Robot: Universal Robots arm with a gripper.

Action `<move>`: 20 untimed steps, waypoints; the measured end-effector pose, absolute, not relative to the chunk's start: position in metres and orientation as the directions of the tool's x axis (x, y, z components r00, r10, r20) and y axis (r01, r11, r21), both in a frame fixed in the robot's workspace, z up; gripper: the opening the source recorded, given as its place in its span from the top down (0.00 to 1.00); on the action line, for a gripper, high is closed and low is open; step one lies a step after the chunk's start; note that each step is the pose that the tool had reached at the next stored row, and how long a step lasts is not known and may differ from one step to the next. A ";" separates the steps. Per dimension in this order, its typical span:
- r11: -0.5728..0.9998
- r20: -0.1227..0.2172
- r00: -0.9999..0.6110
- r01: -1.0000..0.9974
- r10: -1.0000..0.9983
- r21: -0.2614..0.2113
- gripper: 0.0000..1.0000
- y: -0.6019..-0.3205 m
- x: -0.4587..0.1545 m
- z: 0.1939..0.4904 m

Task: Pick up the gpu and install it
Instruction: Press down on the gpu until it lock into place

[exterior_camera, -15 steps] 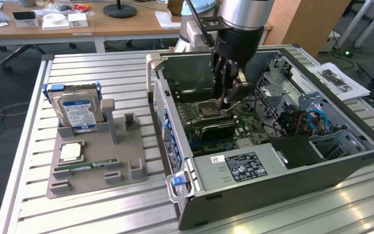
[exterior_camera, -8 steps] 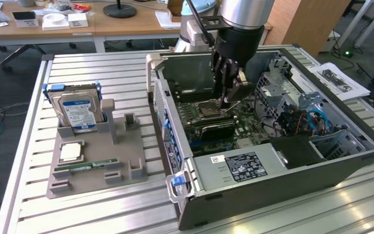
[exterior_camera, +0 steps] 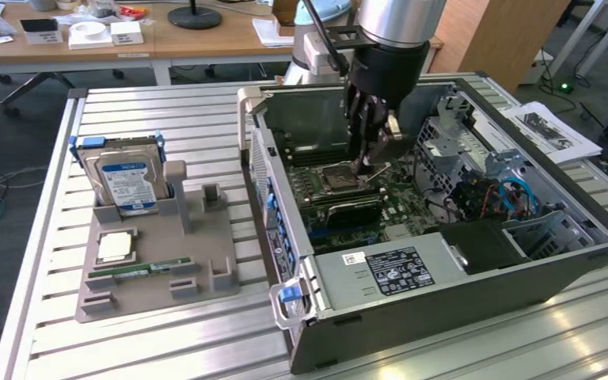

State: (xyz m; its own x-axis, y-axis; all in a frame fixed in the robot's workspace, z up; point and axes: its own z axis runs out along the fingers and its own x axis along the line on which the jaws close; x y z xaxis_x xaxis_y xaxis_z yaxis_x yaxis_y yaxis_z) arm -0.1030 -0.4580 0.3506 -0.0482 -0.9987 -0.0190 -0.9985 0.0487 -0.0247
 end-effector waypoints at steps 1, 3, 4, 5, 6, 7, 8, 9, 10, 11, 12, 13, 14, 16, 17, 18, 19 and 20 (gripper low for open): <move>0.049 -0.019 -0.048 -0.999 -0.999 -0.025 0.50 -0.458 -0.103 0.351; 0.049 -0.019 -0.048 -0.999 -0.999 -0.025 0.62 -0.458 -0.103 0.351; 0.049 -0.019 -0.048 -0.999 -0.999 -0.025 0.68 -0.458 -0.103 0.351; 0.049 -0.019 -0.048 -0.999 -0.999 -0.025 0.74 -0.458 -0.103 0.351; 0.049 -0.019 -0.048 -0.999 -0.999 -0.025 0.74 -0.458 -0.103 0.351; 0.049 -0.019 -0.048 -0.999 -0.999 -0.025 0.80 -0.458 -0.103 0.351; 0.049 -0.019 -0.048 -0.999 -0.999 -0.025 0.85 -0.458 -0.103 0.351; 0.049 -0.019 -0.048 -0.999 -0.999 -0.025 0.85 -0.458 -0.103 0.351; 0.049 -0.019 -0.048 -0.999 -0.999 -0.025 0.89 -0.458 -0.103 0.351; 0.049 -0.019 -0.048 -0.999 -0.999 -0.025 0.89 -0.458 -0.103 0.351; 0.049 -0.019 -0.048 -0.999 -0.999 -0.025 0.89 -0.458 -0.103 0.351; 0.049 -0.019 -0.048 -0.999 -0.999 -0.025 0.89 -0.458 -0.103 0.351; 0.049 -0.019 -0.048 -0.999 -0.999 -0.025 0.89 -0.458 -0.103 0.351; 0.049 -0.019 -0.048 -0.999 -0.999 -0.025 0.89 -0.458 -0.103 0.351; 0.049 -0.019 -0.048 -0.999 -0.999 -0.025 0.89 -0.458 -0.103 0.351; 0.049 -0.019 -0.048 -0.999 -0.999 -0.025 0.89 -0.458 -0.103 0.351; 0.049 -0.019 -0.048 -0.999 -0.999 -0.025 0.89 -0.458 -0.103 0.351; 0.049 -0.019 -0.048 -0.999 -0.999 -0.025 0.89 -0.458 -0.103 0.351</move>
State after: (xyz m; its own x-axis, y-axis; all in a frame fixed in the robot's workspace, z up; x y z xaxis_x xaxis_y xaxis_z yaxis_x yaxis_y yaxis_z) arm -0.1030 -0.4580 0.3507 -0.0482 -0.9987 -0.0190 -0.9985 0.0487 -0.0247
